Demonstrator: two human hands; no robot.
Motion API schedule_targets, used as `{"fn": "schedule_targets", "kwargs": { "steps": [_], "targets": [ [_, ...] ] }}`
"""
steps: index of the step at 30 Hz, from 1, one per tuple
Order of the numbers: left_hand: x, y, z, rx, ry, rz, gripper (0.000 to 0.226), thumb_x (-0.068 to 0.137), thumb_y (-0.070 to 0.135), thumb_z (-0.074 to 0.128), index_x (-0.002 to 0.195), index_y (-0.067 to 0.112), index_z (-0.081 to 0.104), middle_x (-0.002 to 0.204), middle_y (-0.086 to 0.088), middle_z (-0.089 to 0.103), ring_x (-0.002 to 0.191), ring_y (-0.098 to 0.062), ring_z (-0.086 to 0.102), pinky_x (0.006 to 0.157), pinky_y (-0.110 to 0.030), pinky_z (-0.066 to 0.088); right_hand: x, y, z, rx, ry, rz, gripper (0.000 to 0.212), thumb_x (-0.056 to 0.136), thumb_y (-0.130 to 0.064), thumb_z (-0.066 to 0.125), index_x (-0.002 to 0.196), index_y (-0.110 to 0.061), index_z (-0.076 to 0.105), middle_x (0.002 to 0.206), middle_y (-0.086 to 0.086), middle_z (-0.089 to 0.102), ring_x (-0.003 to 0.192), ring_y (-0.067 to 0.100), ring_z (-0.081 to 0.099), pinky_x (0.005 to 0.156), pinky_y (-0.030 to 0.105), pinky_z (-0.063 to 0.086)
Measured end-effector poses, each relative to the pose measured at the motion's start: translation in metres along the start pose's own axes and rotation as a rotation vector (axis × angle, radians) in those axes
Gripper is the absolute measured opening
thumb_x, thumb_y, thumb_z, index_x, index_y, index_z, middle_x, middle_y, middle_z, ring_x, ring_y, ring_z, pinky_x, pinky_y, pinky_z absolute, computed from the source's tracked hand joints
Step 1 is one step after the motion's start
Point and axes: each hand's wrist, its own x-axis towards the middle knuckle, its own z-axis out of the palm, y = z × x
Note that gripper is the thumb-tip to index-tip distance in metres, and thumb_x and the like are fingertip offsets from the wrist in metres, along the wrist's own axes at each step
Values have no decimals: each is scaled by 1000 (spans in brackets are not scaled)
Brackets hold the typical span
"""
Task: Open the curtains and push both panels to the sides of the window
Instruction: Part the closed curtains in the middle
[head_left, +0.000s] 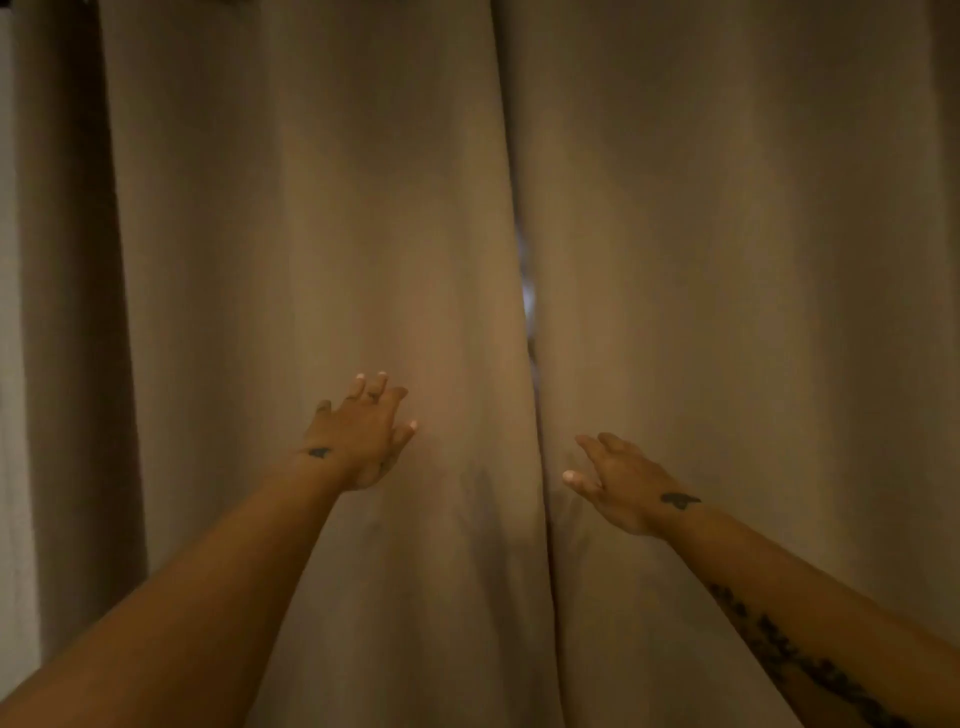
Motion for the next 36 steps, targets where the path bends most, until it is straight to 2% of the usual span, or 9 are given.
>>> {"fn": "schedule_targets", "kwargs": {
  "steps": [4, 9, 13, 18, 21, 23, 25, 28, 36],
  "targets": [
    [39, 7, -11, 60, 66, -33, 55, 99, 44, 24, 148, 22, 14, 161, -3, 0, 147, -24, 2, 115, -49, 19, 39, -1, 5, 181, 126, -114, 52, 96, -37, 40, 137, -10, 25, 143, 17, 32, 128, 32, 32, 104, 42, 33],
    [92, 31, -34, 127, 220, 34, 52, 99, 41, 27, 147, 21, 20, 160, -4, 7, 147, -26, 6, 114, -48, 22, 94, -11, 16, 465, 335, -188, 54, 93, -31, 47, 139, -10, 27, 142, 13, 36, 126, 26, 37, 101, 31, 32],
    [125, 50, -37, 171, 183, 145, 53, 99, 40, 29, 147, 20, 21, 160, -4, 7, 147, -24, 4, 116, -48, 19, 124, -17, 29, 672, 371, -140, 56, 94, -31, 47, 141, -12, 22, 146, 11, 33, 129, 24, 34, 104, 31, 29],
    [157, 67, -33, 317, 194, 211, 54, 98, 41, 31, 147, 21, 20, 160, -3, 4, 147, -23, 0, 116, -49, 17, 149, -17, 43, 811, 465, -187, 58, 92, -26, 51, 140, -11, 21, 145, 9, 34, 131, 22, 32, 105, 27, 24],
    [172, 78, -39, 553, 160, 291, 65, 94, 41, 39, 149, 23, 10, 160, -3, -7, 147, -23, -9, 117, -51, 8, 159, -19, 51, 874, 492, -227, 67, 88, -38, 51, 141, -13, 18, 146, 9, 33, 132, 21, 32, 108, 29, 25],
    [182, 84, -45, 673, 142, 346, 73, 90, 43, 44, 150, 26, 6, 160, -3, -12, 146, -22, -14, 117, -53, 2, 165, -21, 56, 876, 495, -226, 76, 82, -51, 43, 142, -14, 14, 149, 10, 28, 134, 21, 28, 111, 37, 27],
    [192, 87, -49, 722, 143, 379, 73, 90, 48, 43, 150, 30, 6, 160, -1, -12, 146, -21, -16, 116, -54, -1, 170, -22, 62, 884, 502, -223, 80, 79, -58, 37, 143, -16, 12, 151, 7, 24, 136, 18, 25, 112, 36, 25],
    [202, 90, -53, 739, 135, 385, 66, 93, 54, 33, 149, 33, 7, 160, 1, -10, 145, -20, -18, 115, -53, -3, 174, -24, 70, 928, 487, -265, 73, 86, -50, 40, 143, -19, 7, 153, 2, 19, 136, 12, 20, 108, 23, 16],
    [209, 80, -51, 834, 79, 346, 62, 94, 57, 18, 150, 30, 9, 161, 1, -2, 146, -22, -13, 114, -56, -8, 174, -36, 80, 989, 469, -318, 67, 90, -44, 40, 143, -19, 7, 152, -2, 18, 133, 4, 18, 105, 18, 14]
  ]
}}
